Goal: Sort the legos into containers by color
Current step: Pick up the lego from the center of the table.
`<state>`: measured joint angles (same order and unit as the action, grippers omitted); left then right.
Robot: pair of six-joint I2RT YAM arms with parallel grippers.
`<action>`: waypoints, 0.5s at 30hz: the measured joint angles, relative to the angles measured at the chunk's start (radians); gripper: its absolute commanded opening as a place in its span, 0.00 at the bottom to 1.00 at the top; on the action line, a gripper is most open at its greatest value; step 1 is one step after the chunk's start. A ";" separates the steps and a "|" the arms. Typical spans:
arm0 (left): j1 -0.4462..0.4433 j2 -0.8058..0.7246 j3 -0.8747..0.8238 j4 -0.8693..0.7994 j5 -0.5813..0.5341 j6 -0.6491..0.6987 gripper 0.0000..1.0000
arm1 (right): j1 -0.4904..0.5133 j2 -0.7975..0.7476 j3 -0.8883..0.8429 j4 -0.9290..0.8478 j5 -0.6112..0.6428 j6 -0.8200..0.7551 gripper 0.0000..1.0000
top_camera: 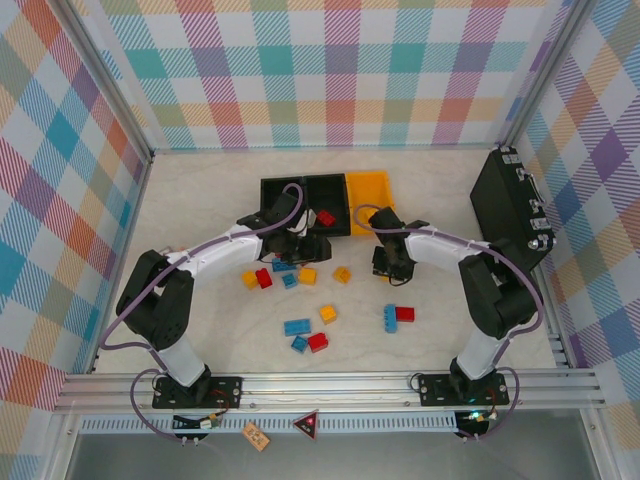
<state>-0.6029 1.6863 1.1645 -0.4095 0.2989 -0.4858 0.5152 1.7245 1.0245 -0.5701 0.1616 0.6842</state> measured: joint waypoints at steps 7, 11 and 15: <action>-0.005 0.000 -0.026 0.024 0.000 -0.014 0.59 | 0.000 -0.045 0.001 -0.008 0.005 -0.024 0.27; -0.005 -0.001 -0.047 0.047 0.000 -0.027 0.59 | 0.000 -0.071 0.035 -0.032 0.006 -0.056 0.28; -0.005 -0.015 -0.074 0.067 -0.001 -0.049 0.59 | 0.000 -0.071 0.108 -0.035 0.006 -0.100 0.29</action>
<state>-0.6083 1.6714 1.0904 -0.3428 0.2977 -0.5350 0.5152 1.6531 1.1320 -0.6056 0.1673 0.5838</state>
